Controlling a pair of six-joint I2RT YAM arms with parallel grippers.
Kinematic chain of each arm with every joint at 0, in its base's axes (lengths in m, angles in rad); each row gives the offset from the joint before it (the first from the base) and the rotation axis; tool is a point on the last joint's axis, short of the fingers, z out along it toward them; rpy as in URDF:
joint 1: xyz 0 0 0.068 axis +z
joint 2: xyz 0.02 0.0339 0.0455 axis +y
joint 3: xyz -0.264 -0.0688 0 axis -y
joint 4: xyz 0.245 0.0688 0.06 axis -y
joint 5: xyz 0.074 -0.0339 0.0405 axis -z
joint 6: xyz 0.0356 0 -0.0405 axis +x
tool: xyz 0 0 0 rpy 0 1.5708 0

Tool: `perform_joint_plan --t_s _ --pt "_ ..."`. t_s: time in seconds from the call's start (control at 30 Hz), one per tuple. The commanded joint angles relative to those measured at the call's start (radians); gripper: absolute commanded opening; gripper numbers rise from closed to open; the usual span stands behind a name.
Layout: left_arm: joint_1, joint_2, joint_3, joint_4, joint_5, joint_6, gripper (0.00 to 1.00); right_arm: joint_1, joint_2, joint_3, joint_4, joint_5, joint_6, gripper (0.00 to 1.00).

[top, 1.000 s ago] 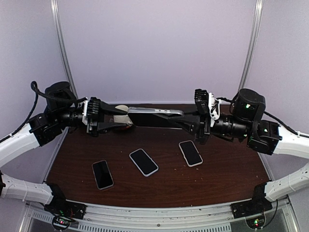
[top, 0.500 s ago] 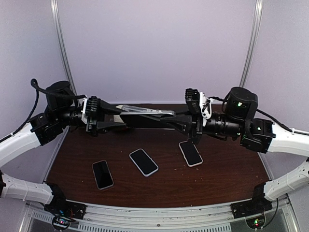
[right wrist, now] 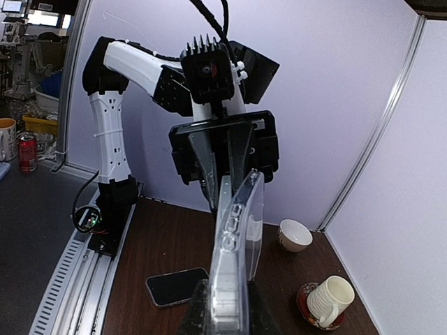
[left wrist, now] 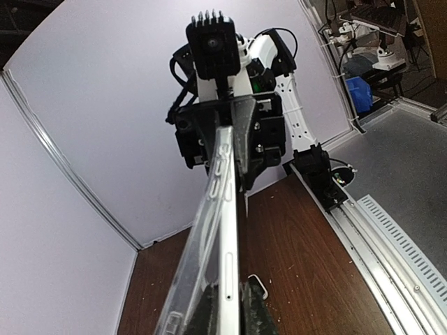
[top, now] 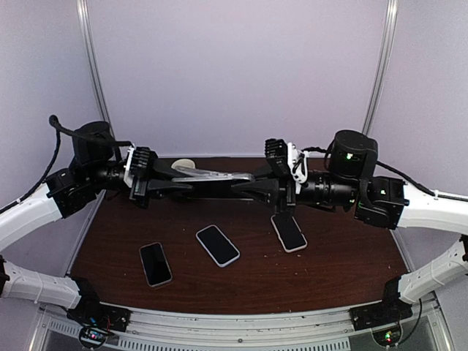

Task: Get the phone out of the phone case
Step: Pass from the right arm to the left, then remove the phone case from the phone.

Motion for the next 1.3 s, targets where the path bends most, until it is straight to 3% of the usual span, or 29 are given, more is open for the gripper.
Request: perform_joint_plan --t_s 0.0,0.07,0.1,0.13,0.2,0.27,0.33,0.43,0.63,0.7,0.97,1.27 --pt "0.003 0.025 0.019 -0.011 -0.029 0.06 0.0 0.025 -0.015 0.056 0.104 -0.099 0.067 0.0" --pt "0.003 0.032 0.019 -0.015 -0.044 0.065 0.0 0.025 -0.025 0.047 0.092 -0.095 0.079 0.0" --pt "0.003 0.034 0.019 -0.015 -0.05 0.067 0.0 0.025 -0.032 0.038 0.08 -0.083 0.084 0.05" --pt "0.003 0.038 0.018 -0.014 -0.056 0.071 0.0 0.025 -0.044 0.027 0.062 -0.07 0.091 0.13" --pt "0.003 0.041 0.014 -0.011 -0.071 0.079 0.0 0.025 -0.065 -0.001 0.021 -0.052 0.101 0.4" --pt "0.003 0.043 0.005 -0.009 -0.092 0.102 0.0 0.026 -0.086 -0.029 -0.037 -0.05 0.108 0.61" --pt "0.0 0.043 -0.01 -0.009 -0.116 0.137 0.0 0.025 -0.105 -0.045 -0.1 -0.038 0.122 0.74" --pt "-0.006 0.045 -0.029 -0.015 -0.158 0.189 0.0 0.025 -0.137 -0.053 -0.184 0.022 0.152 0.85" --pt "-0.058 0.054 -0.058 -0.022 -0.323 0.334 0.0 0.025 -0.138 0.026 -0.39 0.068 0.234 0.92" --pt "-0.082 0.073 -0.042 -0.043 -0.367 0.373 0.0 0.025 -0.108 0.083 -0.467 0.071 0.26 0.99" --pt "-0.115 0.117 0.008 -0.1 -0.348 0.434 0.0 0.049 0.037 0.26 -0.661 0.33 0.262 1.0" --pt "-0.123 0.15 0.031 -0.127 -0.292 0.417 0.0 0.083 0.288 0.542 -0.894 0.431 0.235 0.78"
